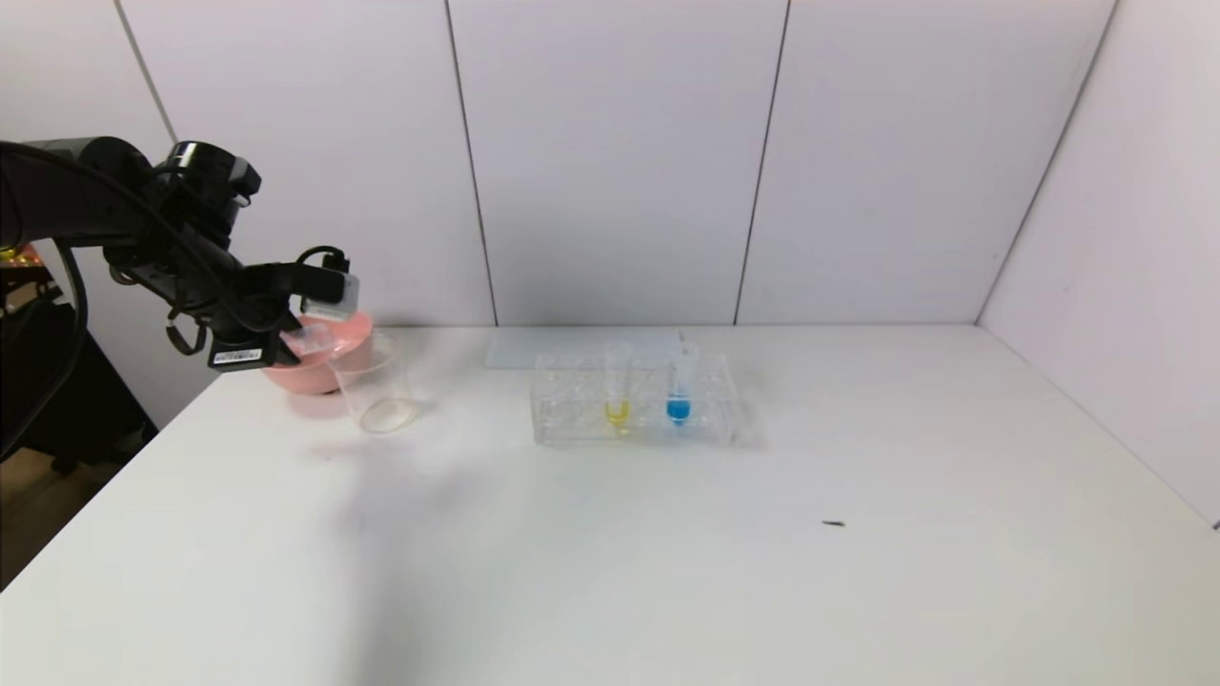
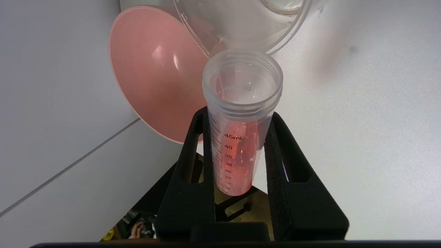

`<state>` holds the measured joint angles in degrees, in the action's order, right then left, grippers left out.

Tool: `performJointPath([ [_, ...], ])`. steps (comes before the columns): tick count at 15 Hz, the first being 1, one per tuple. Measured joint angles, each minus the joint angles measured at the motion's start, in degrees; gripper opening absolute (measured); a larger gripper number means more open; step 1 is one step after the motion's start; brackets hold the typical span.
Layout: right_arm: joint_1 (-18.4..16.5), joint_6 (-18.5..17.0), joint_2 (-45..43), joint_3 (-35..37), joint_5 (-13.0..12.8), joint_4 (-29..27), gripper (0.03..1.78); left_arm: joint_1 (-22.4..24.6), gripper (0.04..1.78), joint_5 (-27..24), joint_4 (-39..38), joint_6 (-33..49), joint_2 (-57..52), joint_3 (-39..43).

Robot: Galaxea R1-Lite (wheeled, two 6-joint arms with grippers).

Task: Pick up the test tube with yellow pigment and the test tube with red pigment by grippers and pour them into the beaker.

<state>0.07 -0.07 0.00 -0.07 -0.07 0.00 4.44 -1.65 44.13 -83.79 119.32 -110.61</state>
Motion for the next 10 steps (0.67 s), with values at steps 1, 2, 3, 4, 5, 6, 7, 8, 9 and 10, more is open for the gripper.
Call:
performJointPath([
  [1,0.0,0.0,0.0,0.0,0.0,0.0,1.7,-0.2,0.44,0.4,0.0,-0.1,0.1,-0.2],
  [2,0.0,0.0,0.0,0.0,0.0,0.0,1.7,-0.4,0.44,0.9,0.0,-0.2,0.3,-0.5],
  [3,0.0,0.0,0.0,0.0,0.0,0.0,1.7,-0.6,0.44,1.5,0.3,-0.5,0.4,-0.9],
  [4,0.0,0.0,0.0,0.0,0.0,0.0,1.7,-0.9,0.44,2.2,0.8,-0.6,0.6,-1.4],
  [5,0.0,0.0,0.0,0.0,0.0,0.0,1.7,-1.2,0.44,3.0,1.5,-0.6,0.9,-1.9],
  [6,0.0,0.0,0.0,0.0,0.0,0.0,1.7,-1.4,0.44,3.6,1.6,-0.7,1.0,-2.2],
  [7,0.0,0.0,0.0,0.0,0.0,0.0,1.7,-1.7,0.44,3.9,1.6,-0.9,1.2,-2.4],
  [8,0.0,0.0,0.0,0.0,0.0,0.0,1.7,-1.7,0.44,4.4,1.5,-1.4,1.3,-2.5],
  [9,0.0,0.0,0.0,0.0,0.0,0.0,1.7,-1.7,0.44,5.1,1.5,-1.6,1.4,-2.5],
  [10,0.0,0.0,0.0,0.0,0.0,0.0,1.7,-1.8,0.44,5.4,1.5,-1.6,1.5,-2.6],
])
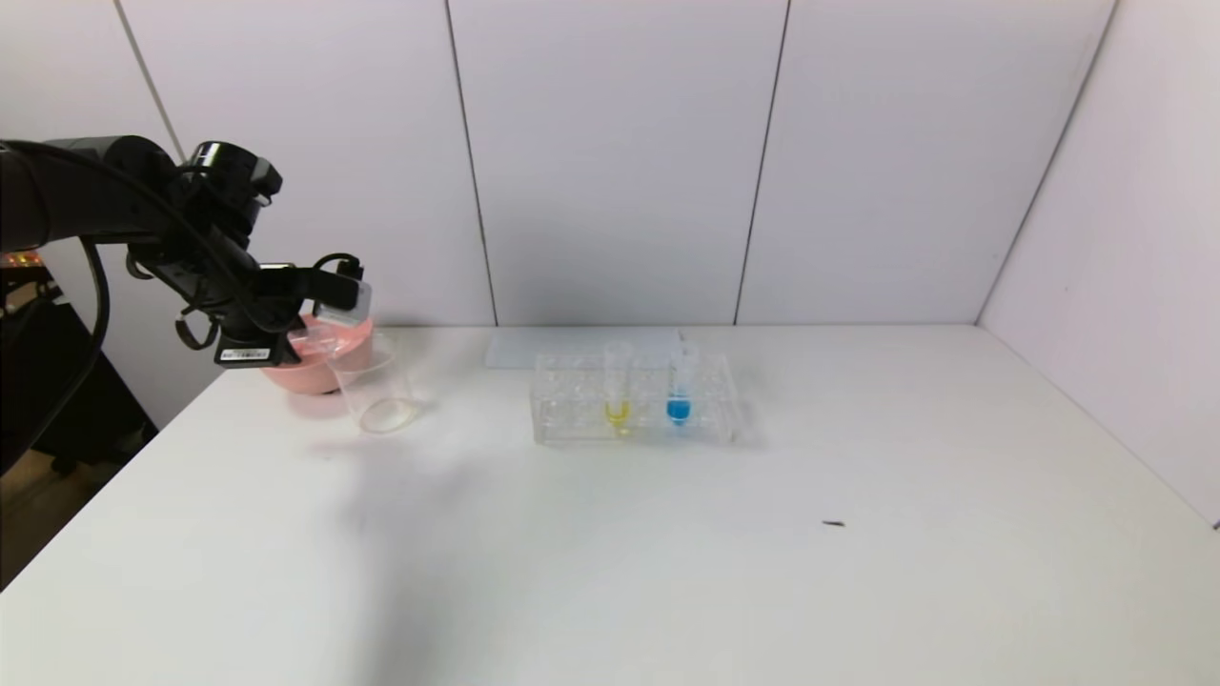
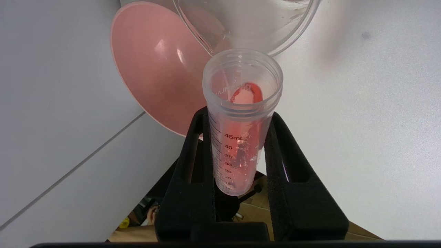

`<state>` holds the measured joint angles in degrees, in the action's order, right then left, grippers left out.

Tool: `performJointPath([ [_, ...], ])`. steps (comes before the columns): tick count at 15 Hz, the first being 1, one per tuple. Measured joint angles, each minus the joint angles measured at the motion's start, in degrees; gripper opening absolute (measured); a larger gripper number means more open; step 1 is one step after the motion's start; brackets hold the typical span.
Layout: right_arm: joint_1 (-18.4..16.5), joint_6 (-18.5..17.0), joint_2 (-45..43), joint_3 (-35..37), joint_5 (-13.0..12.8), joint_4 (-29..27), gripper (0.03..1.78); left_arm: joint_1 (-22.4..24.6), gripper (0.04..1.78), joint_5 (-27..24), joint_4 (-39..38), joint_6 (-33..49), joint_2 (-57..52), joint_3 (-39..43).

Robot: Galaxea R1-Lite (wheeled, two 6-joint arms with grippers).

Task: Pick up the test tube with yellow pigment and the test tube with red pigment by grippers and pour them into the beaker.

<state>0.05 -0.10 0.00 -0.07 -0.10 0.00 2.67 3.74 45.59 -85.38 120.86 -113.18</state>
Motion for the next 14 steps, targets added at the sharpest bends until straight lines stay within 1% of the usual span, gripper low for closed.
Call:
performJointPath([
  [14,0.0,0.0,0.0,0.0,0.0,0.0,1.7,-0.8,0.44,3.0,-0.3,-2.8,0.5,-0.6],
])
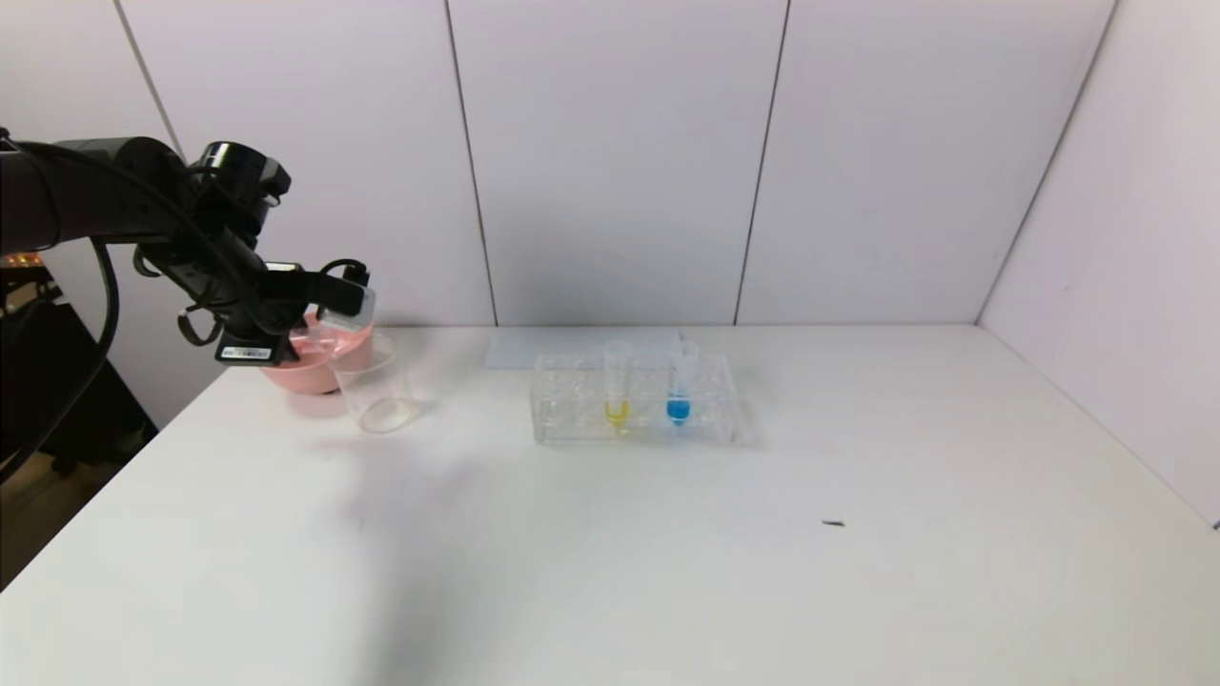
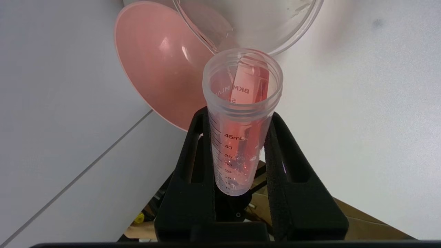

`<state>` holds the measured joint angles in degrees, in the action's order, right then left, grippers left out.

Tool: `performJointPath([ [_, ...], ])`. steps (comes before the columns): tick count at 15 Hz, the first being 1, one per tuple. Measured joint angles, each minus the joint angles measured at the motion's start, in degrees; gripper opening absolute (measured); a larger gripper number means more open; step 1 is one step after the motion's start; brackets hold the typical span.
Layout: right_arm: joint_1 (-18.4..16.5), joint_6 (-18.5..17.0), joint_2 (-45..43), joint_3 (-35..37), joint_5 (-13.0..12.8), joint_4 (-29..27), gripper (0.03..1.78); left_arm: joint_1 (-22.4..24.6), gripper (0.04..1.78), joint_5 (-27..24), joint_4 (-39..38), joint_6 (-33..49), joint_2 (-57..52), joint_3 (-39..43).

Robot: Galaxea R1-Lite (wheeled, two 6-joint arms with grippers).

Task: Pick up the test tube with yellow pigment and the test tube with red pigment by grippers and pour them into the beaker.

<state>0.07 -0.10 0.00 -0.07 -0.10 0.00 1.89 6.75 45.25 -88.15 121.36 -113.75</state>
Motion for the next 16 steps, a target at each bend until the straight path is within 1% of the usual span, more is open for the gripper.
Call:
performJointPath([
  [10,0.0,0.0,0.0,0.0,0.0,0.0,1.7,-1.1,0.44,1.9,-0.3,-0.8,0.5,-0.2],
  [16,0.0,0.0,0.0,0.0,0.0,0.0,1.7,-1.5,0.44,2.0,-0.4,-0.8,0.8,-0.3],
])
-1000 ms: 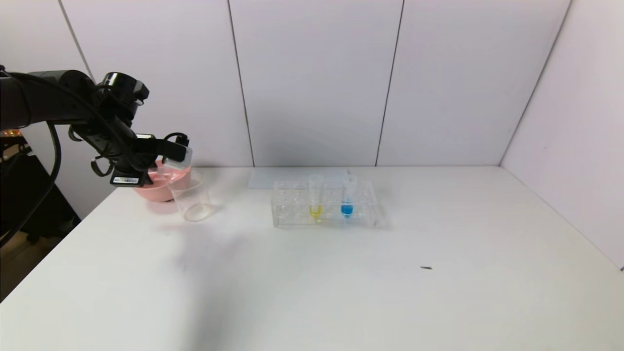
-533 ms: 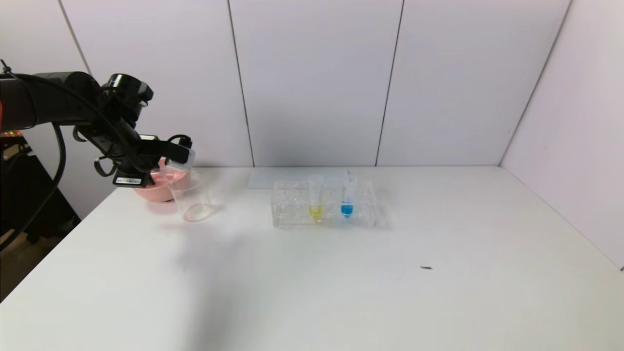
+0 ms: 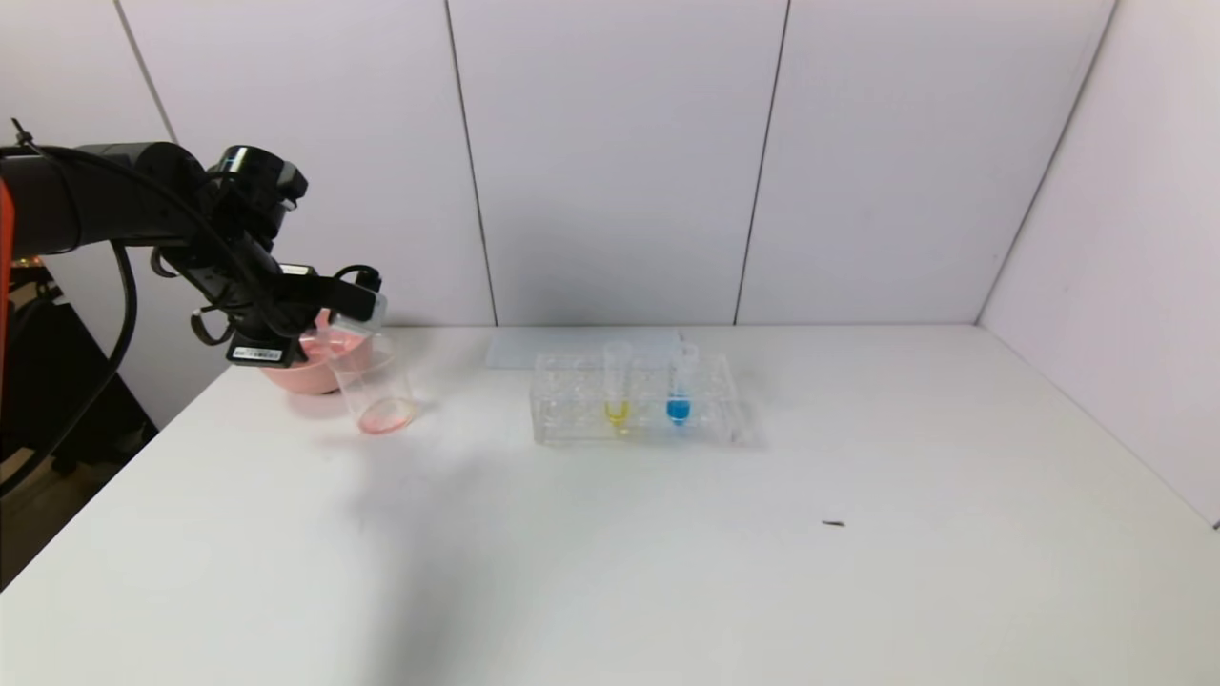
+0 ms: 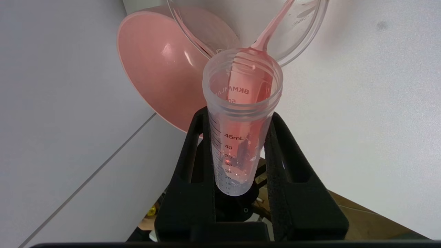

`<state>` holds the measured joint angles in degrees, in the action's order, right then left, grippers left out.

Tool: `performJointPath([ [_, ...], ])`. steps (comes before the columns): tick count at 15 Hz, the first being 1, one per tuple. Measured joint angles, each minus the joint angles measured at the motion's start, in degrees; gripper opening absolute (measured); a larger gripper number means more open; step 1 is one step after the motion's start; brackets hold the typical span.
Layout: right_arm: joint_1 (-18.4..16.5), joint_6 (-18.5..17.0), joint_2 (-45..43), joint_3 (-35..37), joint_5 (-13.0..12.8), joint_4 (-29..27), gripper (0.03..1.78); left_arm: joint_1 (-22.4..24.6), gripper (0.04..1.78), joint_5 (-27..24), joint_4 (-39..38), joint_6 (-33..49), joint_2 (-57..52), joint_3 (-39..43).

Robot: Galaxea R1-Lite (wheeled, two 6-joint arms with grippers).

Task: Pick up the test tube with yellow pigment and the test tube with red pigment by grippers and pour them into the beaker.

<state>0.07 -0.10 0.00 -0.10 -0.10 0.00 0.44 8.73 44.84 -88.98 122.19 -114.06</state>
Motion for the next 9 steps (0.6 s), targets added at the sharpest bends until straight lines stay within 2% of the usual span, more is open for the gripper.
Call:
performJointPath([
  [9,0.0,0.0,0.0,0.0,0.0,0.0,1.7,-0.5,0.44,1.5,0.0,-0.4,0.0,-0.2],
])
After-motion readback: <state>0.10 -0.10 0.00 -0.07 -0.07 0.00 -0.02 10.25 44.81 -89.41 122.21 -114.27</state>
